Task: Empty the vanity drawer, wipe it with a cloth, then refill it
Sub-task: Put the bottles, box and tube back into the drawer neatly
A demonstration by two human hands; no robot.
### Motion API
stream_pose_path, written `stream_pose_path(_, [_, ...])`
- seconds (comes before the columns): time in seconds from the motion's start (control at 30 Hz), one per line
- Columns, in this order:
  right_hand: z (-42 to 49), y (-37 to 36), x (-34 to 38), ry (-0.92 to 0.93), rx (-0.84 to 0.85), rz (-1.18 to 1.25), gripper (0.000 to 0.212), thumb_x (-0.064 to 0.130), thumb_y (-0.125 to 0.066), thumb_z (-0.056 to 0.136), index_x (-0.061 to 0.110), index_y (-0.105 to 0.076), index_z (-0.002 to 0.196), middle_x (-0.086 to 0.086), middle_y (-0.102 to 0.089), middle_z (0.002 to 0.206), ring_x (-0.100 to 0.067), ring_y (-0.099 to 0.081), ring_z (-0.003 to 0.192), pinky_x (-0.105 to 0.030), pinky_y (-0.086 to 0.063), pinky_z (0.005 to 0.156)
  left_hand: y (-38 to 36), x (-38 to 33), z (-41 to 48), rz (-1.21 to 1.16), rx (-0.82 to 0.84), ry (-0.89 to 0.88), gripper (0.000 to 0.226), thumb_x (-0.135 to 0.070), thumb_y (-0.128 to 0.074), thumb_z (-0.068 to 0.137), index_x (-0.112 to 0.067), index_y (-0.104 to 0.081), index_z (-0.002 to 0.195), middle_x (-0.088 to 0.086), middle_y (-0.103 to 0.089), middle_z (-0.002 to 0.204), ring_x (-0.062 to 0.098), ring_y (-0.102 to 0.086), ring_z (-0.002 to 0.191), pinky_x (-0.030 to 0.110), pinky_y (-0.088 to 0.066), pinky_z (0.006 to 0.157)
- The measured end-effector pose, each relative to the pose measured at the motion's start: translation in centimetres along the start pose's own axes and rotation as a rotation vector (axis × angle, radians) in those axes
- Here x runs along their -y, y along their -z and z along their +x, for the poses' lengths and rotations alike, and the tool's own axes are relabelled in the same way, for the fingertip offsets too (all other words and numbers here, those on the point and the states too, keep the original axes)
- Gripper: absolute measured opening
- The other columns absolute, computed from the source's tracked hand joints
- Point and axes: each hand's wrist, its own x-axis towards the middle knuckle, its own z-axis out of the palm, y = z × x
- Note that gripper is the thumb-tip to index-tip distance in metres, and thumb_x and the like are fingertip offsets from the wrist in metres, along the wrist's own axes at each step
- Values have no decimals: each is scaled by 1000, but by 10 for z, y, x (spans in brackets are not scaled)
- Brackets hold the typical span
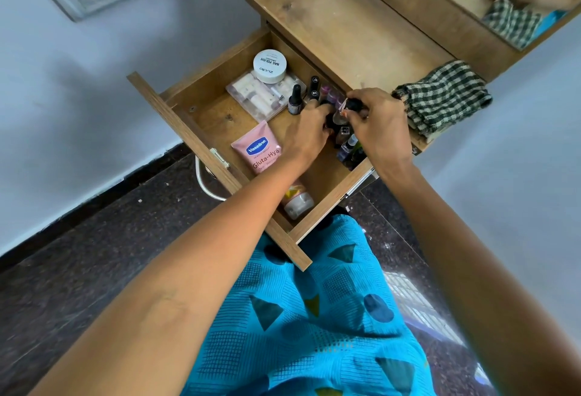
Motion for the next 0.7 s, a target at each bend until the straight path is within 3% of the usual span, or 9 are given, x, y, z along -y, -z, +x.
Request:
stream_pose_path(0.2, [-1,-2,-1,2,5,1,31,10,-63,85,6,-62,115,-9,-64,117,-24,-63,101,-42,-51,89,5,5,5,39,-8,-14,32,-5,-60,82,-6,-60,114,13,-54,116,30,-58,102,31,-46,75])
stream_pose_path(0.7, [-6,-4,1,4,35,6,31,9,-64,84,7,-62,115,-8,-64,117,-25,-64,100,-44,-51,89,5,4,5,-1,-90,-13,27,-2,-58,82,-1,-55,109,17,-59,110,29,-60,98,26,-39,68])
